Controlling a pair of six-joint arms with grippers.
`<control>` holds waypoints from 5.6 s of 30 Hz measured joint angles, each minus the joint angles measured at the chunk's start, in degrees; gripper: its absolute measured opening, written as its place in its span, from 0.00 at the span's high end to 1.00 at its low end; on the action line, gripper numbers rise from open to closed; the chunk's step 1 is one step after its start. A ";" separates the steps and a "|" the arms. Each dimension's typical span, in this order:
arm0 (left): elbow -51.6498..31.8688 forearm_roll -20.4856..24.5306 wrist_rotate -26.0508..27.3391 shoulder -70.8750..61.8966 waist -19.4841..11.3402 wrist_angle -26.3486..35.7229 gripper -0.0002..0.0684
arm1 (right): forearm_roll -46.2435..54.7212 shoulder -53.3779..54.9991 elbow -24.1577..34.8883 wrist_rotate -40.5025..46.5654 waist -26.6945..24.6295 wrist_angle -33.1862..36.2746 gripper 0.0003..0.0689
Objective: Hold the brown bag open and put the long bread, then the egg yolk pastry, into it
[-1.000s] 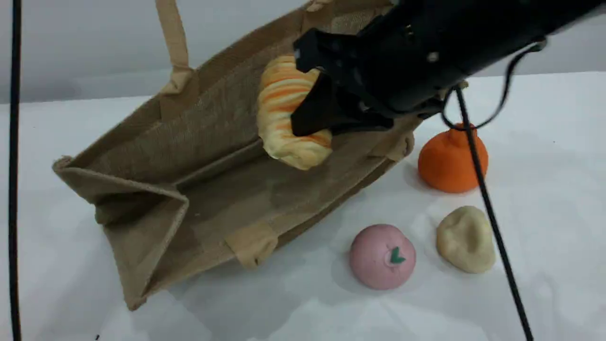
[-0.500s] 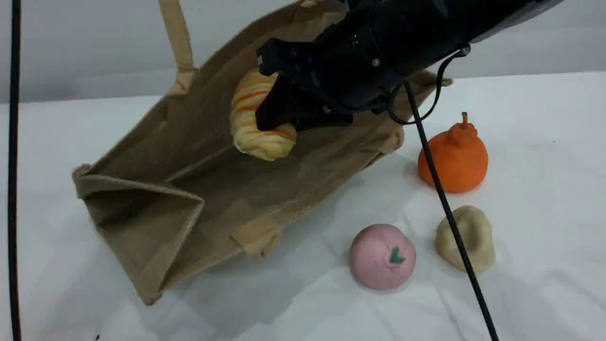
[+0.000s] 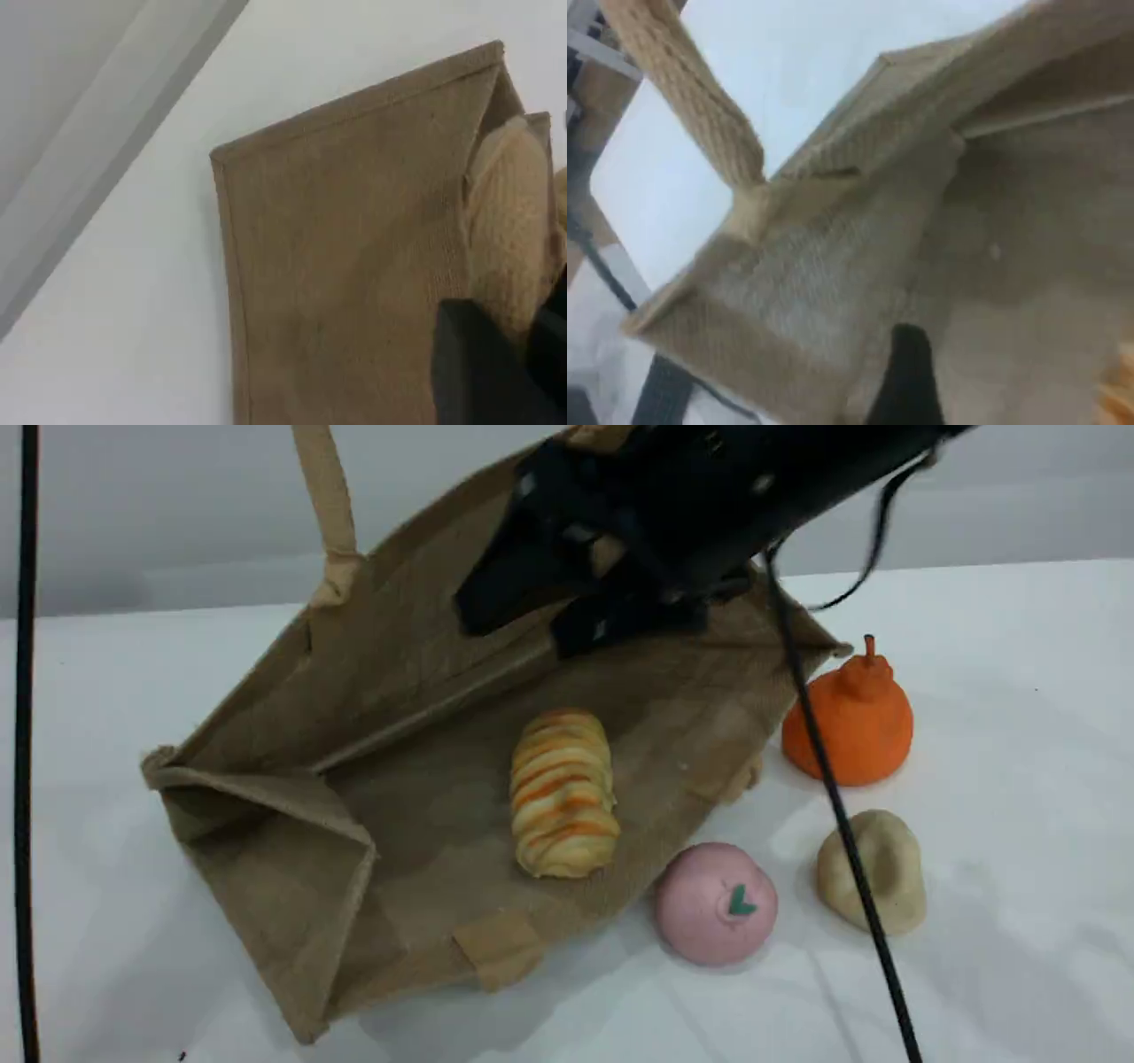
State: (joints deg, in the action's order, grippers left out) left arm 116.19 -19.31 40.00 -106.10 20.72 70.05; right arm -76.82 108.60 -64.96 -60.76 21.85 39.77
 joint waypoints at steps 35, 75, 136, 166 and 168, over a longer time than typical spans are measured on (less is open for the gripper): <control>0.00 1.54 0.09 0.00 -0.06 -0.10 0.86 | 38.23 3.09 14.88 31.56 -12.11 -15.43 0.26; 0.00 1.31 -0.02 0.00 -0.06 -0.10 0.86 | 1.24 -11.12 14.84 3.75 -1.50 -20.17 0.94; -20.74 -16.77 -1.05 -3.71 -0.01 -6.22 0.86 | 43.90 -33.14 -3.89 32.30 -2.55 11.94 0.31; -32.14 -20.24 0.83 -3.24 0.04 -3.97 0.20 | 73.02 -70.59 16.18 62.78 -2.50 30.31 0.31; -32.08 -17.17 -0.94 -2.80 0.04 -5.93 0.20 | 73.86 -73.84 17.28 63.99 -2.50 30.37 0.31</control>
State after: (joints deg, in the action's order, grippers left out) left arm 84.11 -36.48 39.06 -108.90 20.75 64.13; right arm -2.96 34.77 -47.68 3.23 19.35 70.14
